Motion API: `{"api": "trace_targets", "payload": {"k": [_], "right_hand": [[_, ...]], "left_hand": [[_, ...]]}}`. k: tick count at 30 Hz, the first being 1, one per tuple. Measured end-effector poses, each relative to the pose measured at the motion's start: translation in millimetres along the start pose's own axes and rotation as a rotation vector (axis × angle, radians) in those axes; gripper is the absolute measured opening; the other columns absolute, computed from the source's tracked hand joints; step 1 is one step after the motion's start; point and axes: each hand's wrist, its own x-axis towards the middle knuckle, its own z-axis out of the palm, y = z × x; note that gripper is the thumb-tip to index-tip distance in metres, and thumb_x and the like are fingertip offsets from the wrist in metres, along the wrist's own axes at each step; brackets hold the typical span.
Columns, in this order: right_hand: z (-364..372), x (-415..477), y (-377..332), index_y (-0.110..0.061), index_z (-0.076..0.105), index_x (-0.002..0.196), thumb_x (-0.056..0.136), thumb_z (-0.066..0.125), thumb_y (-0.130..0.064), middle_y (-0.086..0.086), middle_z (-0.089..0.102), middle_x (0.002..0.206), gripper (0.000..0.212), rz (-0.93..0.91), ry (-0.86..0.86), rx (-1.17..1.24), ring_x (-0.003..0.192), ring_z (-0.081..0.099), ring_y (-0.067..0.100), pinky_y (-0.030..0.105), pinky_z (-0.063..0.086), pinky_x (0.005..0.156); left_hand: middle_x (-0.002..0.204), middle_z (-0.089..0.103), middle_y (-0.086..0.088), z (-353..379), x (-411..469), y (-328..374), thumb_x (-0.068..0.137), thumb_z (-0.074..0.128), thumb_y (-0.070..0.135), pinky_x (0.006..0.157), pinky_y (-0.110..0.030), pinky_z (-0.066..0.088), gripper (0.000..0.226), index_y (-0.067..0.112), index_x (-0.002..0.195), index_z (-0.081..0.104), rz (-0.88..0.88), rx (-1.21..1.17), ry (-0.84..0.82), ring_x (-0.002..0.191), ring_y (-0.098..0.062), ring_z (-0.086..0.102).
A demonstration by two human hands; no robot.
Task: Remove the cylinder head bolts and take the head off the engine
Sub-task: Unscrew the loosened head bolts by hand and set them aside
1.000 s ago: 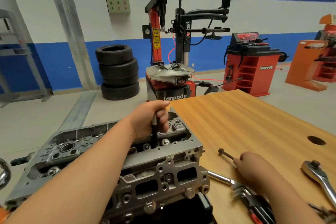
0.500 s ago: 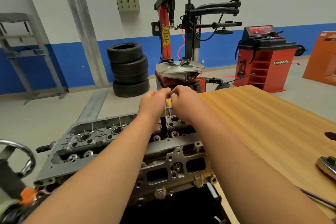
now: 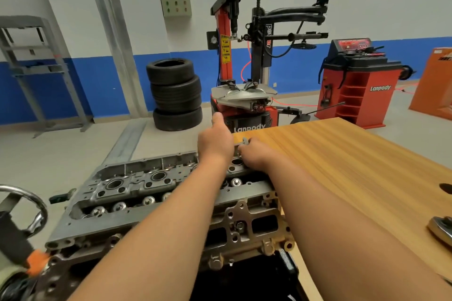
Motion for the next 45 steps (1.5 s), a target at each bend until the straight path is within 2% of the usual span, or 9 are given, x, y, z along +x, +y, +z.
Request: {"api": "trace_targets", "payload": {"k": [2,4,7,13,20,29,38,41,45], "right_hand": [[-0.1,-0.8,2.0,0.0,0.041,0.137,0.1,0.039,-0.024,0.019,0.05,0.132,0.044,0.005,0.006,0.063,0.11,0.054,0.031,0.034,0.042,0.083],[-0.3,-2.3,4.7,0.0,0.05,0.129,0.099,0.042,-0.027,0.016,0.061,0.113,0.042,-0.005,0.063,0.148,0.084,0.055,0.022,0.031,0.041,0.064],[-5.9,-7.9,12.3,-0.004,0.064,0.106,0.096,0.049,-0.029,0.009,0.065,0.086,0.032,-0.087,0.109,0.07,0.072,0.058,0.02,0.031,0.047,0.064],[-24.5,-29.6,10.9,-0.018,0.071,0.101,0.09,0.063,-0.035,0.001,0.069,0.094,0.022,-0.239,0.018,-0.36,0.084,0.063,0.016,0.034,0.056,0.075],[-26.5,-36.6,-4.8,-0.013,0.071,0.1,0.09,0.06,-0.027,0.004,0.065,0.084,0.02,-0.214,0.038,-0.612,0.078,0.062,0.021,0.034,0.057,0.071],[-21.0,-28.0,6.6,-0.007,0.071,0.088,0.086,0.061,-0.029,0.012,0.07,0.083,0.024,-0.148,0.102,-0.385,0.073,0.065,0.025,0.039,0.057,0.069],[-12.2,-24.9,9.3,-0.013,0.065,0.073,0.083,0.059,-0.039,0.005,0.06,0.064,0.028,-0.133,0.17,-0.35,0.063,0.061,0.02,0.038,0.056,0.061],[-12.1,-25.1,5.0,-0.014,0.069,0.079,0.084,0.062,-0.034,0.005,0.067,0.074,0.022,-0.148,0.134,-0.422,0.07,0.064,0.02,0.038,0.059,0.068],[-12.3,-25.4,2.2,-0.014,0.068,0.082,0.084,0.064,-0.028,0.007,0.068,0.077,0.015,-0.161,0.146,-0.394,0.073,0.065,0.021,0.039,0.06,0.071]], "left_hand": [[0.059,0.053,-0.002,8.6,-9.2,-4.2,0.099,0.03,0.049,0.06,-0.034,0.038,0.057,0.017,0.056,0.05,0.135,0.07,0.281,0.063,-0.024,0.052],[0.059,0.052,-0.002,8.7,-12.8,-9.4,0.099,0.031,0.047,0.059,-0.034,0.038,0.054,0.018,0.057,0.049,0.205,0.086,0.284,0.064,-0.023,0.052],[0.066,0.054,-0.001,-10.6,-4.4,-10.4,0.098,0.039,0.041,0.061,-0.034,0.041,0.041,0.016,0.068,0.054,0.226,0.261,0.03,0.066,-0.019,0.051],[0.083,0.074,0.008,-57.9,3.3,0.6,0.09,0.06,0.034,0.073,-0.029,0.052,0.008,0.03,0.095,0.065,0.22,0.522,-0.454,0.082,-0.008,0.069],[0.087,0.073,0.012,-64.4,-7.6,-13.5,0.095,0.056,0.031,0.071,-0.022,0.048,0.006,0.033,0.096,0.062,0.305,0.429,-0.354,0.082,-0.003,0.068],[0.064,0.057,0.005,-46.8,-8.6,-16.1,0.083,0.071,0.042,0.053,-0.028,0.041,0.032,0.02,0.068,0.055,0.463,0.598,0.007,0.06,-0.011,0.052],[0.094,0.067,0.011,-56.2,-11.0,-22.3,0.094,0.055,0.028,0.073,-0.025,0.049,0.008,0.034,0.097,0.058,0.359,0.432,-0.282,0.088,-0.007,0.063],[0.091,0.072,0.008,-58.5,-10.1,-25.8,0.096,0.056,0.025,0.086,-0.034,0.053,0.006,0.028,0.095,0.062,0.377,0.392,-0.266,0.091,-0.009,0.068],[0.084,0.071,0.008,-57.5,-7.7,-31.0,0.089,0.068,0.03,0.073,-0.023,0.05,0.006,0.026,0.092,0.065,0.42,0.396,-0.142,0.082,-0.006,0.067]]}}
